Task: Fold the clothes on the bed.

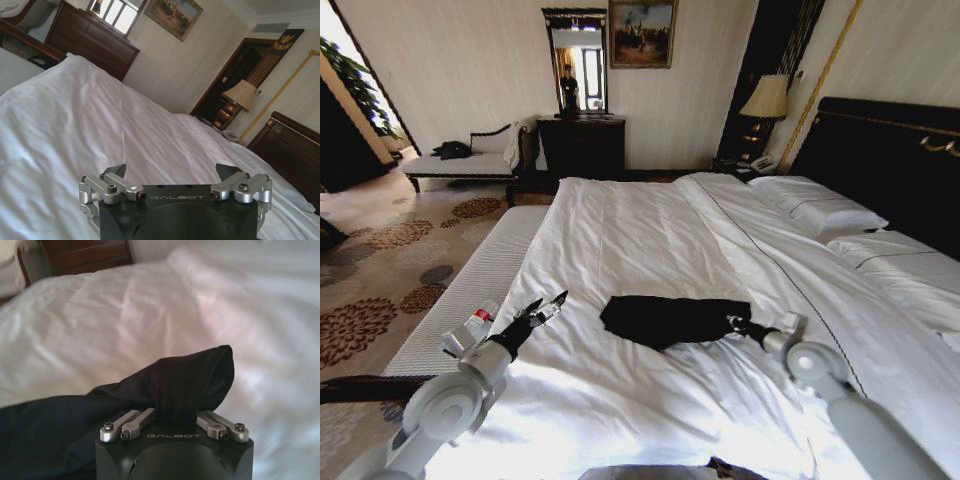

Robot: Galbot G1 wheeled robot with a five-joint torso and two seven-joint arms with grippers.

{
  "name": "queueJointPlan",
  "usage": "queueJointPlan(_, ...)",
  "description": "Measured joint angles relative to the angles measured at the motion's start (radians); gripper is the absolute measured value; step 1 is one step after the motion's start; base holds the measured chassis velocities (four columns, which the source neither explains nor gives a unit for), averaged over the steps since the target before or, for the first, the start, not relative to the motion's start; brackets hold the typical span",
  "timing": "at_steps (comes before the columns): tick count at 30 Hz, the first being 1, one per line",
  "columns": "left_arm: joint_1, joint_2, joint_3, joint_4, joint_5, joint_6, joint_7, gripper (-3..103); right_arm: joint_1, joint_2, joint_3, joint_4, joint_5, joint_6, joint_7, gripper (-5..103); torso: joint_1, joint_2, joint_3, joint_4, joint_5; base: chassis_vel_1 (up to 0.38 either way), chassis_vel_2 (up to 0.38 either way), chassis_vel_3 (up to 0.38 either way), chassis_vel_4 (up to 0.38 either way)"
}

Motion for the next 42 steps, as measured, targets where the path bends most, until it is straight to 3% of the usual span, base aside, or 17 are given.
queueJointPlan(3,0.003,-0.005,0.002,-0.003,0.003,-0.001,0.002,100,0.035,-0.106,-0.013,-0.030,-0.139,0.050,-0.065,8,0.000,0.000,0.000,-0.0002,-0.0007,0.000,0.000,0.000,0.000)
queueJointPlan(7,0.005,-0.006,-0.004,-0.008,0.002,-0.001,0.002,100,0.105,-0.132,-0.091,-0.017,-0.244,0.074,-0.086,8,0.000,0.000,0.000,0.0000,-0.0004,0.000,0.000,0.000,0.000)
queueJointPlan(13,0.014,0.006,-0.025,-0.017,-0.005,-0.002,0.001,100,0.151,-0.053,-0.208,0.063,-0.342,0.071,-0.086,8,0.000,0.000,0.000,0.0000,-0.0003,0.000,0.000,0.000,0.000)
queueJointPlan(16,0.026,0.013,-0.044,-0.020,-0.010,-0.002,0.000,100,0.185,0.010,-0.334,0.057,-0.409,0.098,-0.104,8,0.000,0.000,0.000,0.0002,-0.0003,0.000,0.000,0.000,0.000)
queueJointPlan(21,0.039,0.022,-0.067,-0.023,-0.020,-0.002,-0.001,100,0.230,0.078,-0.441,0.017,-0.406,0.164,-0.135,8,0.000,0.000,0.000,-0.0002,-0.0009,0.000,0.000,0.000,0.000)
queueJointPlan(36,0.051,0.037,-0.090,-0.026,-0.032,-0.001,-0.003,100,0.332,0.205,-0.565,-0.116,-0.378,0.184,-0.088,4,0.000,0.000,0.000,0.0000,-0.0005,0.000,0.000,0.000,0.000)
queueJointPlan(38,0.051,0.038,-0.094,-0.028,-0.032,-0.001,-0.004,100,0.330,0.212,-0.568,-0.122,-0.394,0.200,-0.088,14,0.000,0.000,0.000,0.0002,-0.0007,0.000,0.000,0.000,0.000)
queueJointPlan(39,0.051,0.038,-0.094,-0.028,-0.032,-0.001,-0.004,100,0.330,0.212,-0.568,-0.122,-0.394,0.200,-0.088,14,0.000,0.000,0.000,0.0002,-0.0007,0.000,0.000,0.000,0.000)
queueJointPlan(42,0.056,0.036,-0.103,-0.030,-0.033,0.000,-0.004,100,0.310,0.203,-0.561,-0.096,-0.407,0.216,-0.103,31,0.000,0.000,0.000,-0.0001,-0.0003,0.000,0.000,0.000,0.000)
